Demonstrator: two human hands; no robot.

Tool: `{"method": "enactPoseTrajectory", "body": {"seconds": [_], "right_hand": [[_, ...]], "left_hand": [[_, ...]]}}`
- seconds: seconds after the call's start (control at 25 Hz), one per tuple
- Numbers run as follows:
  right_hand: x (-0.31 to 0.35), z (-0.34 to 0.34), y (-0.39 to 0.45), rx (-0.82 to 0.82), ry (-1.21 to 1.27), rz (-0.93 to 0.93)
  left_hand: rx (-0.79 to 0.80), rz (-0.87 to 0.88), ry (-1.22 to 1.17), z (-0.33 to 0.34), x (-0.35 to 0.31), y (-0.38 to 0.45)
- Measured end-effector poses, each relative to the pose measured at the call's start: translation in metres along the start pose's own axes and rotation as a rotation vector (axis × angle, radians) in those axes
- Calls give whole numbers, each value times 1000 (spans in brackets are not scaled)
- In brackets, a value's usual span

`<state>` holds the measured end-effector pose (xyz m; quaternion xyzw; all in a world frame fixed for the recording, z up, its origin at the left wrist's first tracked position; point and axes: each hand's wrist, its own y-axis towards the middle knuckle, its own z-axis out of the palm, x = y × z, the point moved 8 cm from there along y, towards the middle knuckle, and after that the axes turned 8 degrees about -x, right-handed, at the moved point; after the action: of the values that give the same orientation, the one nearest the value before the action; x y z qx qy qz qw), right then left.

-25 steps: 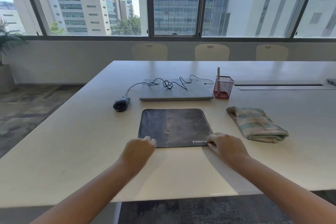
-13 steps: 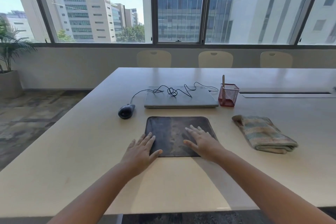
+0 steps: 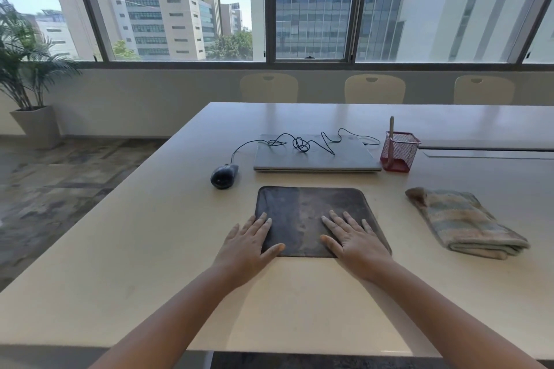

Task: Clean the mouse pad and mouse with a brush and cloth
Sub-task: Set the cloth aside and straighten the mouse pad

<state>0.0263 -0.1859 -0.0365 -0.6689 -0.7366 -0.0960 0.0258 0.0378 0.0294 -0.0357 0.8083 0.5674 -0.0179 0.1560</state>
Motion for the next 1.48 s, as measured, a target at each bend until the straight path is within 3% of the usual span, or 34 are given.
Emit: {"method": "enactPoseTrajectory", "body": {"seconds": [0.28,0.84,1.16,1.48], "right_hand": [[1,0,0,-13,15,-2],[1,1,-2,-67,48,3],[-1,2,0,-69,50,12],[1,1,0,-69,52,8]], "left_hand": [[-360,-416,-202,-46,75,43],[-454,-799,-293,-35,131,119],[-462,-745,-427,-35,113,116],[-437,-443,-419,-49,37,104]]}}
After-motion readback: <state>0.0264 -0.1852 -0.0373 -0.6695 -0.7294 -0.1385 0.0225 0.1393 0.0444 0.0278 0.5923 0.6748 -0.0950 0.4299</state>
